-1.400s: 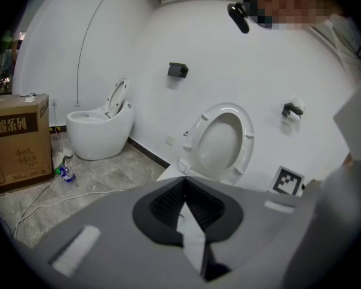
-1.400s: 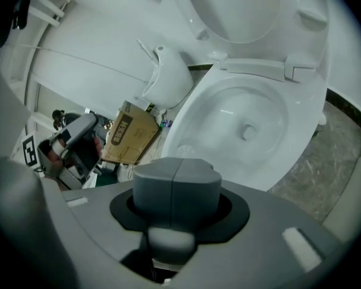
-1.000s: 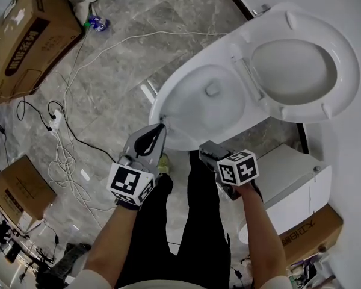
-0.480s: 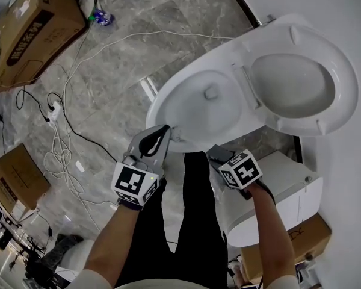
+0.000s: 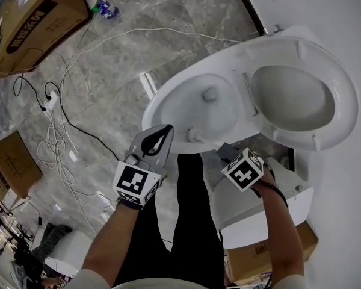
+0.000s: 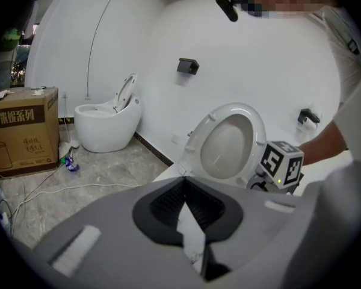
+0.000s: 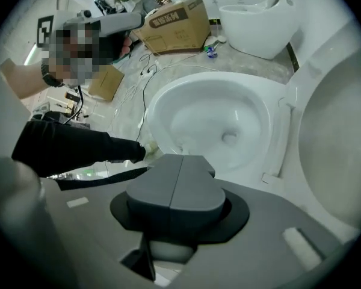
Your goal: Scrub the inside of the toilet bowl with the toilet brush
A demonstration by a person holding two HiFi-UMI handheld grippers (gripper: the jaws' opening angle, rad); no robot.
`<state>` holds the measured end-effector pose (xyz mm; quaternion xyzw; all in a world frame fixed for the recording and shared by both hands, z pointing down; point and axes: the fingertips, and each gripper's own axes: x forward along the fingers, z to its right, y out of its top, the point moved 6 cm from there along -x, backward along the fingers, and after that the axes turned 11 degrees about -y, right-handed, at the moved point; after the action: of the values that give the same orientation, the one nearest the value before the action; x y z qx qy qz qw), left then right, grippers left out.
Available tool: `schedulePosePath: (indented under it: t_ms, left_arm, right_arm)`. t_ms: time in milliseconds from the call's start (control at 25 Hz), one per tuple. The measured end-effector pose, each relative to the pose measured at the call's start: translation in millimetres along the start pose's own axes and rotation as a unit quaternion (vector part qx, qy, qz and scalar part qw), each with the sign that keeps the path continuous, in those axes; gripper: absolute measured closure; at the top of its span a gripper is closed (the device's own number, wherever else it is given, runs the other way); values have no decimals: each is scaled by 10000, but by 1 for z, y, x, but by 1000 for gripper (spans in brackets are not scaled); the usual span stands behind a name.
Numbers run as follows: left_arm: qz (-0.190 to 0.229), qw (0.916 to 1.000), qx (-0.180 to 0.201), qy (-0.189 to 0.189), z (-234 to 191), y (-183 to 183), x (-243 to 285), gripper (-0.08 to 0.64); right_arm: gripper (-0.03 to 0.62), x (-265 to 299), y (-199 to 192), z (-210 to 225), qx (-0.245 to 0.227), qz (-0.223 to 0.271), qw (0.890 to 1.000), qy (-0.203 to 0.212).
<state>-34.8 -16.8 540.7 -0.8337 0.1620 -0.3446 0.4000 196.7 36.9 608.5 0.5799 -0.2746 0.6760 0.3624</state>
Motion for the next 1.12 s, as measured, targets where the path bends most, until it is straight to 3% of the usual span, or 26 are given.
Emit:
schedulePosePath:
  t_ms: [240, 520, 800, 1120]
  left_arm:
    - [-2, 10000, -51, 28, 5, 4, 12, 554]
    - [43, 9999, -151, 10, 9, 7, 27, 554]
    - [146, 9996, -181, -142, 9, 3, 34, 554]
    - [197, 9992, -252, -229, -3, -3, 27, 554]
  right_arm:
    - [423, -9, -5, 23, -669, -376, 9961, -427]
    - [423, -15, -9, 47, -1446, -864, 9800, -1055]
    - [423, -15, -1, 56, -1594, -1129, 9696, -1471]
    - [423, -16, 7, 54, -1358, -1296, 9635, -1909]
